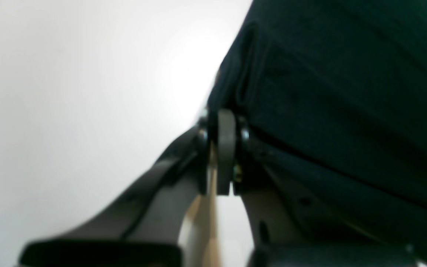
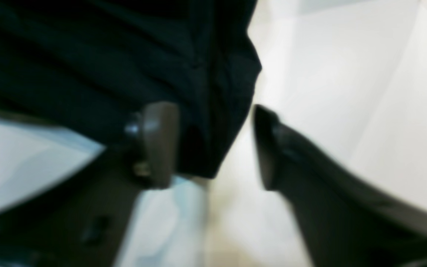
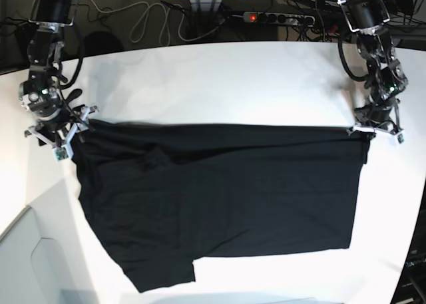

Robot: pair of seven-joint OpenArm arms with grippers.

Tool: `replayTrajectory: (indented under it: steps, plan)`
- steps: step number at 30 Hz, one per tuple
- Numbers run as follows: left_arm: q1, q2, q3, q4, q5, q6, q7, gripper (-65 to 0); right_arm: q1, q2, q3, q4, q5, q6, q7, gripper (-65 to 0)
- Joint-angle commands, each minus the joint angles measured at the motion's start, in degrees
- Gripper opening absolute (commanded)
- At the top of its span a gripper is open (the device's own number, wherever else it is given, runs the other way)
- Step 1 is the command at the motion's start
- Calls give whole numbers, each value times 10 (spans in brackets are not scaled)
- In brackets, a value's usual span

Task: Fold the T-shirt properly
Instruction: 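Pull the shirt edge taut with both grippers, spreading it flat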

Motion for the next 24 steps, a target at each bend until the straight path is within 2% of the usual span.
replayTrajectory:
  steps: [1, 3, 12, 19, 22, 24]
  plan:
    - [-6, -11, -4, 10, -3, 1, -12, -650, 7, 8, 5, 13, 3, 5, 10, -250]
    - [0, -11, -4, 10, -3, 1, -12, -650, 7, 8, 6, 13, 3, 5, 10, -211]
    - [0, -12, -4, 10, -3, 1, -12, -650, 2, 5, 3, 5, 3, 5, 5, -210]
    - [1, -11, -4, 10, -6, 1, -12, -650, 5, 5, 3, -64, 3, 5, 10, -210]
    - [1, -11, -4, 10, -6, 1, -12, -650, 2, 5, 3, -67, 3, 5, 10, -218]
    - [1, -11, -4, 10, -6, 1, -12, -650, 1, 5, 3, -68, 3, 6, 6, -268]
